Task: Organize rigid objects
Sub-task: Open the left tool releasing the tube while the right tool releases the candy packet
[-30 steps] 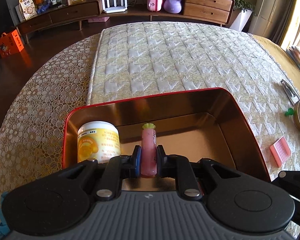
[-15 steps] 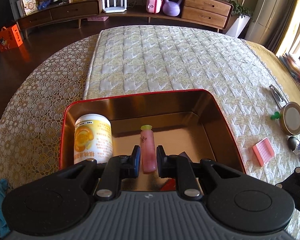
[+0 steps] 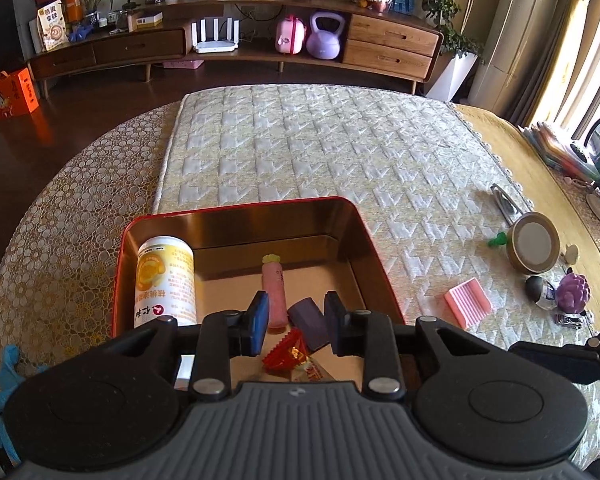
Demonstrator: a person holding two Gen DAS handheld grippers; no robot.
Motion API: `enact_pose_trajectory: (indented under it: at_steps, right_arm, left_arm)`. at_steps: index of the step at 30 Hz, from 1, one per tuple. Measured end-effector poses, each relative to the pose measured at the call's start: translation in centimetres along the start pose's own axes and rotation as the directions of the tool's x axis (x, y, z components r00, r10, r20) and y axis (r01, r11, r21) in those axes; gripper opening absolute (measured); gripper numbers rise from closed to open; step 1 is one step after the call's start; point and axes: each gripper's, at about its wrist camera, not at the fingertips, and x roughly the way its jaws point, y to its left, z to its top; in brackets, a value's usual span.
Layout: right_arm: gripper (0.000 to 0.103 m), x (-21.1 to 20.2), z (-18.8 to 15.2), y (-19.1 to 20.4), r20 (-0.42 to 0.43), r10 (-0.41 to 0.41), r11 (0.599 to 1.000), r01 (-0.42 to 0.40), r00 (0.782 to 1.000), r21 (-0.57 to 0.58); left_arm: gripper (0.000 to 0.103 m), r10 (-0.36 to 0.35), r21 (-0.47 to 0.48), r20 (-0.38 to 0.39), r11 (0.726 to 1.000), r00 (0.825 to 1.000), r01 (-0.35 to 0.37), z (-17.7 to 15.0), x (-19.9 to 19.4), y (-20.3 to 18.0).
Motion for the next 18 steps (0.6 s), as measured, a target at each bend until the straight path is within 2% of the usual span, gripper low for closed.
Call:
enact_pose_trajectory:
  at_steps: [4, 6, 7, 8, 10, 14, 18]
  right_arm:
    - [0.064, -2.1, -0.9, -1.3, 0.029, -0.002, 0.999, 0.001, 1.0, 0.036]
    - [0.064, -3.1, -1.4, -1.9, 0.041, -0.008, 0.999, 0.006, 0.999, 0.046]
    - [0.064, -3.5, -1.7, -2.2, 0.045, -0.016, 0.999, 0.014, 0.999, 0.049]
    - [0.066, -4.0, -2.1, -2.5, 0.051, -0.022, 0.998, 0.019, 0.998, 0.053]
    - [0.067, -4.8, -2.8, -3.1, 0.06, -0.03, 0.998, 0.026, 0.998, 0.065]
    - [0.077, -6.6, -4.5, -4.9, 0.082, -0.051, 0.993, 0.042, 0.995, 0.108]
    - [0.081, -8.1, -6.3, -6.6, 0.096, -0.077, 0.985, 0.061, 0.992, 0.161]
  left_arm:
    - [0.029, -0.019, 0.018, 0.015, 1.0, 1.0, 0.019, -0.4, -1.1, -1.6]
    - [0.033, -0.033, 0.028, 0.023, 0.999, 0.999, 0.033, -0.7, -1.6, -2.4]
    - [0.044, -0.037, 0.033, 0.028, 0.999, 0.999, 0.036, -0.9, -1.8, -2.8]
    - [0.063, -0.04, 0.035, 0.036, 0.999, 0.999, 0.039, -1.1, -2.1, -3.1]
    - [0.075, -0.048, 0.041, 0.064, 0.998, 0.997, 0.045, -1.6, -2.8, -4.0]
    - [0.075, -0.078, 0.049, 0.06, 0.996, 0.995, 0.075, -2.2, -3.4, -5.6]
    - [0.077, -0.099, 0.058, 0.052, 0.994, 0.994, 0.096, -2.9, -3.6, -7.5]
